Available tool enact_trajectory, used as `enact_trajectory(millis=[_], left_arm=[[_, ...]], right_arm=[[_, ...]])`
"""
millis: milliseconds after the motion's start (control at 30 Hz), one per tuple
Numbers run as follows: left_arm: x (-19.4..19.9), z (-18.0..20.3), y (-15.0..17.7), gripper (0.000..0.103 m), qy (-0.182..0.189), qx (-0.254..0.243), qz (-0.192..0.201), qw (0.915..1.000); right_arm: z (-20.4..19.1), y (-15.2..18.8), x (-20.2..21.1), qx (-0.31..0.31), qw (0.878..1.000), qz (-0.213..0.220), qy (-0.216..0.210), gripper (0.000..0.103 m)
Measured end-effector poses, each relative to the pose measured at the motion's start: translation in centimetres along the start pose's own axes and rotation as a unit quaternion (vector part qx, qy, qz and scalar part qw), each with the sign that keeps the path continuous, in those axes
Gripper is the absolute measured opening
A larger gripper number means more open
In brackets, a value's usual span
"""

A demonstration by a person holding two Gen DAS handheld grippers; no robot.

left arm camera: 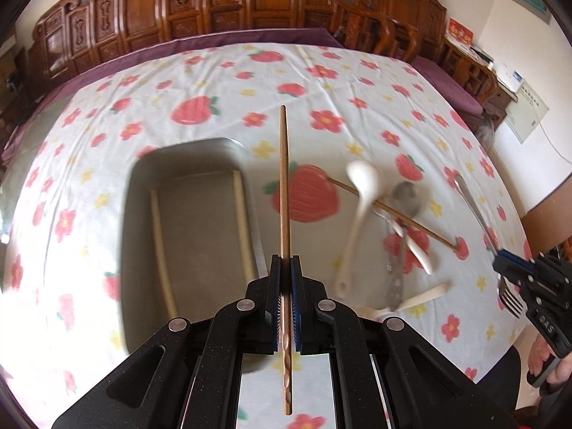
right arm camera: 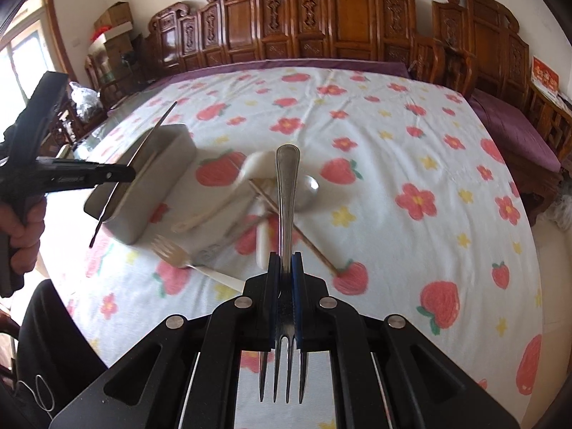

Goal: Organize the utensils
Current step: 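Carry the dark chopstick over the grey tray with the left tool while the right tool holds the fork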

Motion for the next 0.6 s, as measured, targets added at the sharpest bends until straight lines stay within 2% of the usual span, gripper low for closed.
enact_trajectory(millis=[300, 600], left_arm=[[1.5, -5.1, -1.2, 0.004, -0.026, 0.020, 0.014, 0.9994], [0.5, -8.1, -1.6, 0.004, -0.032, 0.037, 0.020, 0.9986]], right_arm=[[-4.8, -2.2, -0.2, 0.016, 1.000, 0.007, -0.021, 0.008], [-9.0, -4.4, -0.2, 0.031, 0.999, 0.013, -0.035, 0.008]])
Point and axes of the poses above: each gripper's, at about its wrist camera, not at the fingertips, and x roughly against the way its jaws point, z to its right, y to its underside, the point moved 5 cm from there along -x, roughly the way its jaws point, and after that the axes turned 9 degrees about y, right-handed, at the moved point
